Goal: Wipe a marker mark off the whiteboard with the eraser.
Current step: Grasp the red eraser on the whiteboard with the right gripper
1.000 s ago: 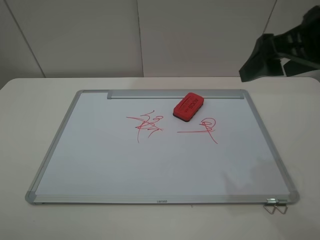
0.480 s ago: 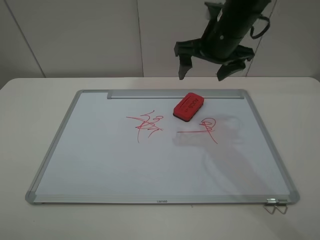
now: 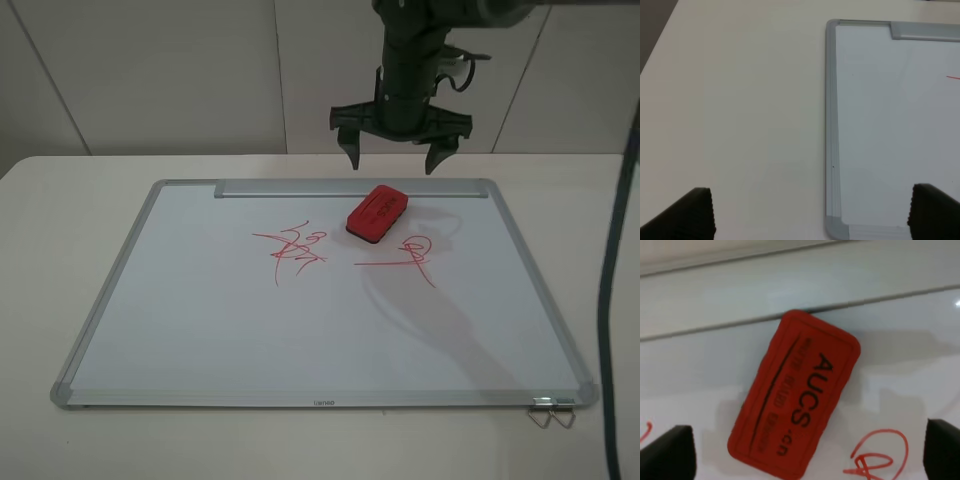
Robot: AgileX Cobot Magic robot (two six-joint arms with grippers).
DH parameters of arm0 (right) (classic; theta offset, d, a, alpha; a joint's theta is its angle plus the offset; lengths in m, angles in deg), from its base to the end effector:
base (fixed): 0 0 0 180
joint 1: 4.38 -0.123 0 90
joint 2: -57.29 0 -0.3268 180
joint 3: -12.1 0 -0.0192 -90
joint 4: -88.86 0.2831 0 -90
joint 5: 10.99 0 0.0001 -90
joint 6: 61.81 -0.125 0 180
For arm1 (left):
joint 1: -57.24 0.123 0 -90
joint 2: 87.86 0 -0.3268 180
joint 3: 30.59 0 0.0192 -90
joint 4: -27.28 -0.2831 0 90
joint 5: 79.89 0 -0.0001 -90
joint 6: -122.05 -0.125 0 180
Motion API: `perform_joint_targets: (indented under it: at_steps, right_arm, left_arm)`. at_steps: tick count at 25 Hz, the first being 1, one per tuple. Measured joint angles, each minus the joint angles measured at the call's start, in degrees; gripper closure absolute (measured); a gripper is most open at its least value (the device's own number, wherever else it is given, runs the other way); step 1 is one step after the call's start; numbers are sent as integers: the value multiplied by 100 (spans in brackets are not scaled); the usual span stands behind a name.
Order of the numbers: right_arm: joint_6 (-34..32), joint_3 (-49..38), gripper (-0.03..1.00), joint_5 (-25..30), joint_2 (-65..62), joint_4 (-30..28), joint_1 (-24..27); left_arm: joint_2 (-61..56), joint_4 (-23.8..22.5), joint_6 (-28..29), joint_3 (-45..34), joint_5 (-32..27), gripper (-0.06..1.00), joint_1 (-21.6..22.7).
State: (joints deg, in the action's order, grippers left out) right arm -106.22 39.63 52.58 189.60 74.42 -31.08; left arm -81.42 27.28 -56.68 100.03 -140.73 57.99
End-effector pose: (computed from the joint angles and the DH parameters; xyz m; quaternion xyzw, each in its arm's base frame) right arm 0.4813 0.2108 0.1920 0.1082 0.9820 -0.0372 0.1503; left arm 0.0103 0.0001 0.2784 -0.0150 0.8510 -0.0024 0.5250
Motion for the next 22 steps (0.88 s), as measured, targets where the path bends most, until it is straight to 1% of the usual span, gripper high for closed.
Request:
perform_joint_targets:
  at_steps: [3,7,11,14,18,22]
  right_arm:
    - [-334,292,14,22,259,-1,0]
    - [-702,348,14,16,491,5,0]
    - [-781,348,14,4,681,5,0]
    - [-800,348,14,4,798,111,5]
    - [-843,348,14,-185,907,208,9]
    - [-1064,348,16,-309,925,254,44]
  left_arm:
    - [0,0,0,0,0,17,0]
    - [0,0,0,0,0,17,0]
    - [0,0,0,0,0,17,0]
    - [0,0,0,0,0,17,0]
    - [0,0,0,0,0,17,0]
    - [0,0,0,0,0,17,0]
